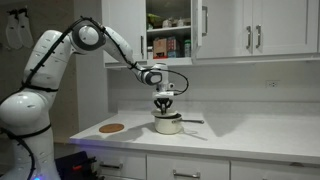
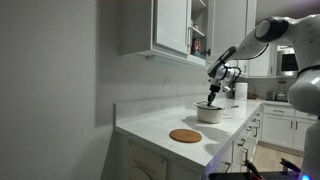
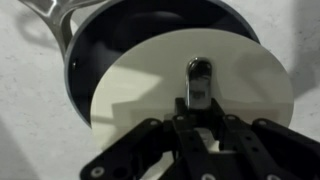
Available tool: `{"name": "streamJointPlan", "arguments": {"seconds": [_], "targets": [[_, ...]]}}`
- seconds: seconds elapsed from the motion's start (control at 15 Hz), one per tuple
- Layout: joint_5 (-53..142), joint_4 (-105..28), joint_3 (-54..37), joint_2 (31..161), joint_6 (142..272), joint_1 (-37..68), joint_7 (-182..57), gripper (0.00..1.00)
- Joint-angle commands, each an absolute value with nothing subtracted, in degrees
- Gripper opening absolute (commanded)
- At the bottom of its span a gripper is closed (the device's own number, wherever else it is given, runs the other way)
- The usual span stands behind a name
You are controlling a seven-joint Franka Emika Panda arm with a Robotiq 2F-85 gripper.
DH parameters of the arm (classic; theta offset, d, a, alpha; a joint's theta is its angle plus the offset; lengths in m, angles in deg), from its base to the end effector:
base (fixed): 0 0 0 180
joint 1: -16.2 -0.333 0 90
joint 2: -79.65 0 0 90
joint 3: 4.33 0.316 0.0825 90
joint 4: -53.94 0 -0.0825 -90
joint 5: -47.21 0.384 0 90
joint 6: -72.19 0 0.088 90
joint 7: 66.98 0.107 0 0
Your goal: Take the lid off the pot and put it on the coaster
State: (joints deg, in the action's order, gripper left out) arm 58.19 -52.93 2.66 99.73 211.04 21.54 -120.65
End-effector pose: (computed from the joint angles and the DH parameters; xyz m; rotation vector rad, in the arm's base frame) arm 0.6505 0.0140 0.3517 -2.7889 -1.2161 -0.4071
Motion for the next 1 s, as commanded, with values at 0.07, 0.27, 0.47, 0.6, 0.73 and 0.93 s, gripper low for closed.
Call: {"name": "streamJointPlan", "arguments": {"seconds": [0.07, 0.27, 0.47, 0.6, 0.73, 0.93], "targets": [[58.2, -61.4, 3.4, 91.2, 214.3, 19.8, -118.9, 0.06], [58.0, -65.4, 3.5, 87.6, 215.4, 18.2, -118.6, 0.06], [57.3, -69.3, 3.3, 84.2, 215.9, 16.4, -117.1, 0.06], [57.5, -72.1, 3.3, 81.9, 216.0, 15.3, -116.4, 0.06], [57.8, -75.3, 3.4, 79.6, 216.7, 14.1, -115.8, 0.06], [57.9, -80.7, 3.6, 76.2, 218.5, 12.1, -114.0, 0.06]]}}
